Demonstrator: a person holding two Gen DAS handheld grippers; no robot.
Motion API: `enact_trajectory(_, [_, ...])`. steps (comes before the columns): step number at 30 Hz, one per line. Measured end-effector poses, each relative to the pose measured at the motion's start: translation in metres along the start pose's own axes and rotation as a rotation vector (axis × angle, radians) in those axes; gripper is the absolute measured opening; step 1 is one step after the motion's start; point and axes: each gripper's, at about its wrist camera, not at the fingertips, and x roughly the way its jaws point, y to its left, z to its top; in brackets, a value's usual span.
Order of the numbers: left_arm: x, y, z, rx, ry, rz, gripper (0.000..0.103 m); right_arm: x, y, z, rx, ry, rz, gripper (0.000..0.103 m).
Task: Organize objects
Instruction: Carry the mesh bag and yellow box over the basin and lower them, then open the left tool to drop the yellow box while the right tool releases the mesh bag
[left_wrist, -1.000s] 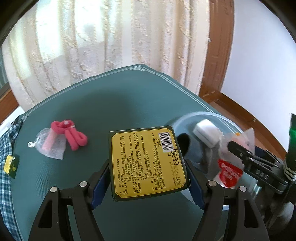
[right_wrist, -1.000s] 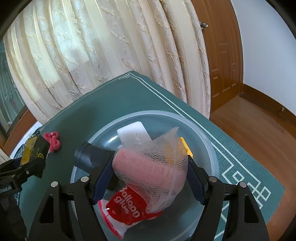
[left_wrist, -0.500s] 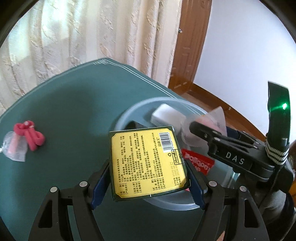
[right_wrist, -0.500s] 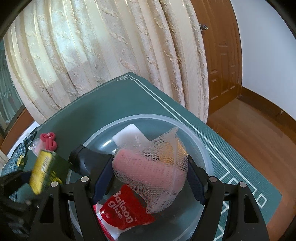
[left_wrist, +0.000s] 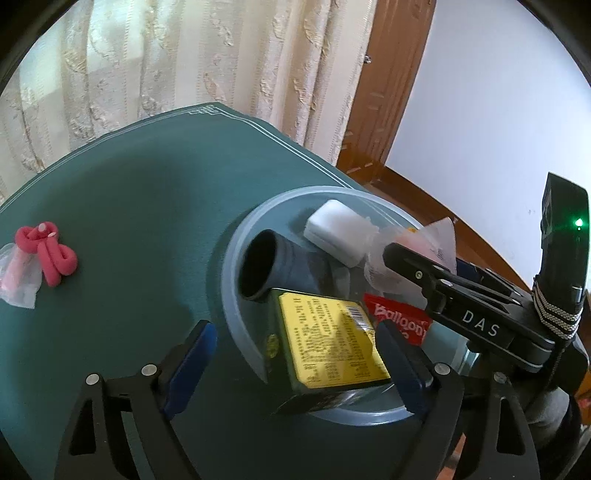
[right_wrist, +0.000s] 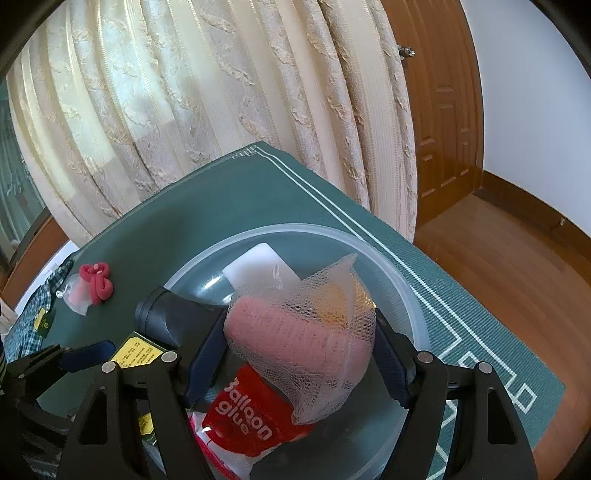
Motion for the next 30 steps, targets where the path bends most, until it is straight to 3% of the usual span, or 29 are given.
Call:
enact_trajectory(13, [-0.032,0.014,-0.02,0.002,-0.04,0.062,0.095,0.0,-0.003,-0.002,0.007,0.007,0.008,0.076])
enact_trajectory(18, [-0.018,0.008,-0.021,0.015,-0.004,0.064,0.095,0.0,0.0,-0.005,0.0,0.011,0.009,0.076])
enact_trajectory(30, [0.015,0.022,-0.006,-0.038,0.016,0.182,0.095,0.003,0.001,-0.005,-0.002,0.021,0.011,0.076])
